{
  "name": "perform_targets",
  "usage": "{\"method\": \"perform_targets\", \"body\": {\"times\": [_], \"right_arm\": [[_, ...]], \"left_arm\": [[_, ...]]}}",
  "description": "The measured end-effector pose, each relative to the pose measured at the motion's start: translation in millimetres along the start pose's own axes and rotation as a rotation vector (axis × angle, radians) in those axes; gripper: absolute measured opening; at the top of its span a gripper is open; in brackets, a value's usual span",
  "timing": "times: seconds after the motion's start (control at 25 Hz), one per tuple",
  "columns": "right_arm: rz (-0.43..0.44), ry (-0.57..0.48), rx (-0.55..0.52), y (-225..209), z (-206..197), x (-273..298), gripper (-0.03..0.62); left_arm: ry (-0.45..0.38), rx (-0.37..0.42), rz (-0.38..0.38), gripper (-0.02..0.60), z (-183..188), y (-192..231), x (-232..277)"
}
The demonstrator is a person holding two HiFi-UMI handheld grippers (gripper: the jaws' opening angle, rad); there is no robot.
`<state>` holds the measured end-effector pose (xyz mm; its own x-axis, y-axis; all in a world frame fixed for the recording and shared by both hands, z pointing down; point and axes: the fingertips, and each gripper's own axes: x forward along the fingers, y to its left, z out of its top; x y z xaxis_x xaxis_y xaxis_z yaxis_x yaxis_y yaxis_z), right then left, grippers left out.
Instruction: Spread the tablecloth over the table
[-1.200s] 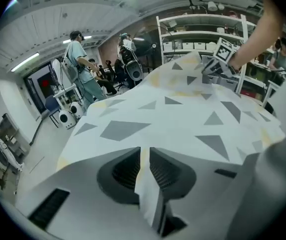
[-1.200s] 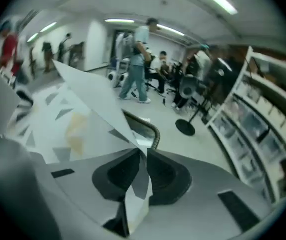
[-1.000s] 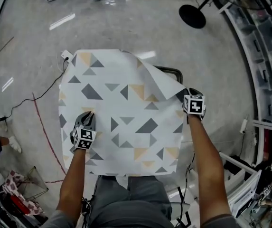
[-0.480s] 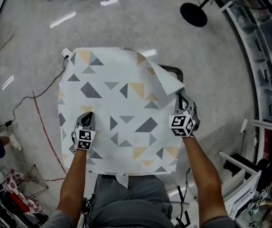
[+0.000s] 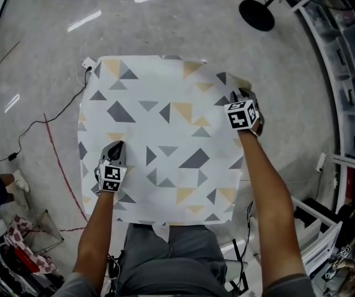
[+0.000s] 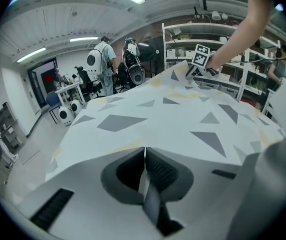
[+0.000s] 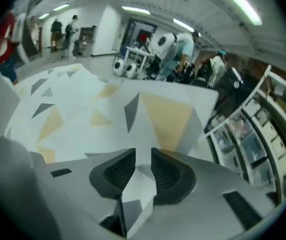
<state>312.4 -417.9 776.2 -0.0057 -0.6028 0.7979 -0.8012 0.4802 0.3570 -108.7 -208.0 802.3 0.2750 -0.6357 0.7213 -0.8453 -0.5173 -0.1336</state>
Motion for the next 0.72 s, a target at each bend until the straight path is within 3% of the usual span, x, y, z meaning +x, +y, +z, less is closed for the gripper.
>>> {"method": "perform_targets", "body": {"times": [0.08,0.2,0.28,0.36,0.52,0.64,0.72], "right_arm": [[0.008,0.076,0.022,-5.9,-20.7,3.1,0.109],[0.048,0.031,-0.167,28.5,-32.6,-9.5,0.109],[0.108,0.025,-0.210,60.6,-52.6,-15.8,0.104],[0.109,-0.001,-0.121,74.4,-74.6,-22.7,0.005],[0.067,-0.045,-0.030,79.3,-105.0,-45.1,-0.006],[0.068,-0.050,0.013,88.4,-128.4,-62.7,-0.008],[0.089,-0.070,0.099,92.7,-140.3,-72.7,-0.006]], "left_arm": [[-0.005,0.003,0.002,0.006,-0.3,0.1,-1.1],[-0.031,0.019,0.000,0.006,4.7,0.3,-0.5],[-0.031,0.024,-0.002,0.005,4.7,0.0,-0.6],[-0.014,0.022,0.000,0.003,1.1,-0.7,-1.1],[-0.013,0.049,0.014,0.000,0.1,-2.2,-1.4],[-0.029,0.097,0.011,-0.002,-0.5,-8.7,-4.5],[-0.032,0.116,0.001,-0.002,-1.8,-13.3,-6.6]]}}
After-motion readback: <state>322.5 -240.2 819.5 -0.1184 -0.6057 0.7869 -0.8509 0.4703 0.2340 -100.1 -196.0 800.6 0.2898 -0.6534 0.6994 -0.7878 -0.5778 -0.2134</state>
